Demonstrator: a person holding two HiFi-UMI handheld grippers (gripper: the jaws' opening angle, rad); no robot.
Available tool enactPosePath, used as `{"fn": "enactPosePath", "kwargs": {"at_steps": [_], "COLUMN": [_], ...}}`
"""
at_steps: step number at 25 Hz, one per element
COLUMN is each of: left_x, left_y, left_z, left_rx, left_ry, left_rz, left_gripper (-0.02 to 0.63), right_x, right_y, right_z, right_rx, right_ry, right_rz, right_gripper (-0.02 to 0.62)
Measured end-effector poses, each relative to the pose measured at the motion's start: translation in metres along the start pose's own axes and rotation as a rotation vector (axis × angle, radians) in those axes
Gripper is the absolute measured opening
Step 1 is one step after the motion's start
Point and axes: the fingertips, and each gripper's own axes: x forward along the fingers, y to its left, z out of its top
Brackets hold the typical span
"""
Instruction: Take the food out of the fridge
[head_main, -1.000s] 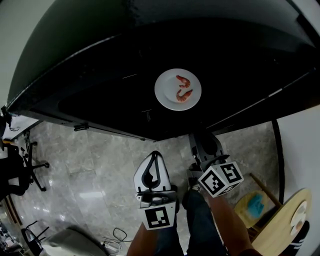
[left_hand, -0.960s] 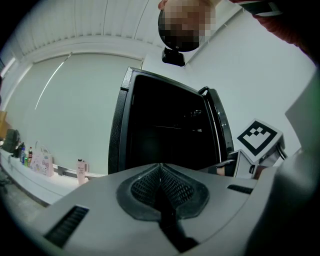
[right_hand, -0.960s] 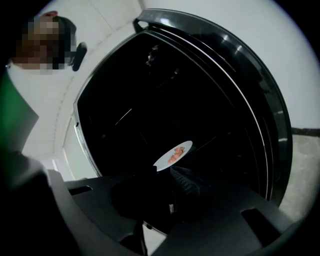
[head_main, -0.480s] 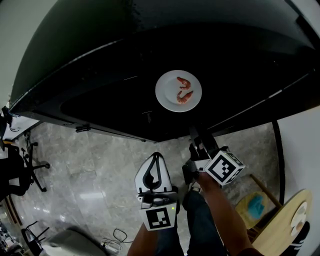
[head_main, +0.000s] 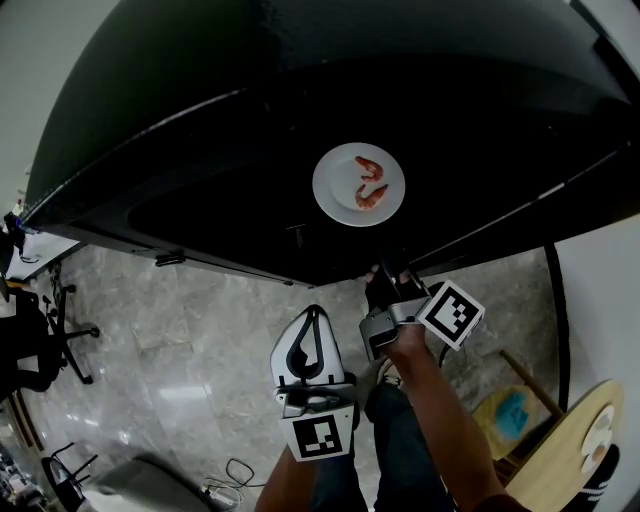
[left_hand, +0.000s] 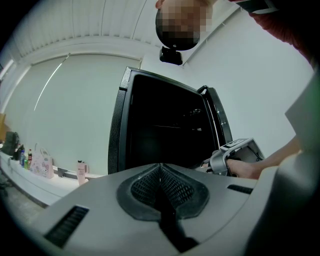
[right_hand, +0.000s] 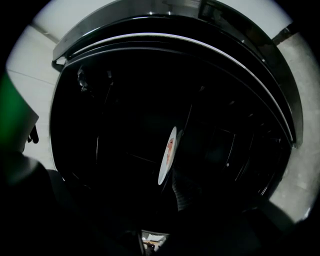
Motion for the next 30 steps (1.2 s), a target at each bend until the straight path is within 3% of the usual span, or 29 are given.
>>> {"fn": "enactPosePath", "kwargs": {"at_steps": [9,30], "left_x": [0.0,0.001], "left_y": [0.003,0.005], "left_z": [0.0,-0.004], "left_rx": [0.002,0.002], "left_ry": [0.003,0.013], "left_rz": [0.003,0.005], "left_gripper": [0.012,0.012], "right_x": [0.014,0.031], "right_y": [-0.008,-0.011], "right_z": [-0.002,0.0], "right_rx": [0.115,0.168], "right_ry": [0.001,-0.005], "right_rz": [0.005,0.004], "right_gripper": [0.115,0.115]}}
